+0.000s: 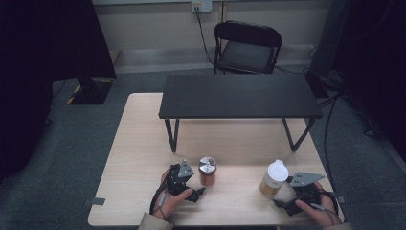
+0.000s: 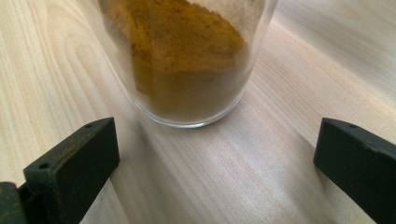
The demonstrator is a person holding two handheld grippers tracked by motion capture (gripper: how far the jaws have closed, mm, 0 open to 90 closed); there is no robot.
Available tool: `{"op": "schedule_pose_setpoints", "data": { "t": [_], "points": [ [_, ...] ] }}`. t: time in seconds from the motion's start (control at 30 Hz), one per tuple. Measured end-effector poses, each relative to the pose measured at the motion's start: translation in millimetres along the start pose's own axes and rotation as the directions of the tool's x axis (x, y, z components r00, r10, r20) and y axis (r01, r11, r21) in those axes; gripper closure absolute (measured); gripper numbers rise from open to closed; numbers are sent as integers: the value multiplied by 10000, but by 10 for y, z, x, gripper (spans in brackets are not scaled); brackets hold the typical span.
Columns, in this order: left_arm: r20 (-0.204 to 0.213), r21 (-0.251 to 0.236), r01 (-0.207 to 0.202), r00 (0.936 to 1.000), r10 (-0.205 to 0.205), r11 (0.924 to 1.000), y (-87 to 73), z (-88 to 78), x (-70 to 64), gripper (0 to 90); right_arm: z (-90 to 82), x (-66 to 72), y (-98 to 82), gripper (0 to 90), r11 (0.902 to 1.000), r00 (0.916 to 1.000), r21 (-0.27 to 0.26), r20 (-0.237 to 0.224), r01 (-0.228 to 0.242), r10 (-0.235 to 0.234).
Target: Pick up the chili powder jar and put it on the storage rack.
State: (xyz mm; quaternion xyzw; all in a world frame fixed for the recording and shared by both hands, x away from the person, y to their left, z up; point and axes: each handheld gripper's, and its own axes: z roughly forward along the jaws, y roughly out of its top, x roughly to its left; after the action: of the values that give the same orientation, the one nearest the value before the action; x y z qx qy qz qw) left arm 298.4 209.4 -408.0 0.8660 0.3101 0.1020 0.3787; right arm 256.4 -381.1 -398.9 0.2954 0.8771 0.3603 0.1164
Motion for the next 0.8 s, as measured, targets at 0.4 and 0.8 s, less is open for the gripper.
{"op": "schedule_pose_setpoints", "data": {
  "t": [0.4,0.8],
  "points": [
    [436,-490,273,9987,-252,9984,19,-5,48,15,0,1,0,0,10000,10000,-2,4,-4,4],
    [825,-947,312,9963,-234,9950,91,38,63,13,0,1,0,0,10000,10000,0,6,-4,4]
  ]
}}
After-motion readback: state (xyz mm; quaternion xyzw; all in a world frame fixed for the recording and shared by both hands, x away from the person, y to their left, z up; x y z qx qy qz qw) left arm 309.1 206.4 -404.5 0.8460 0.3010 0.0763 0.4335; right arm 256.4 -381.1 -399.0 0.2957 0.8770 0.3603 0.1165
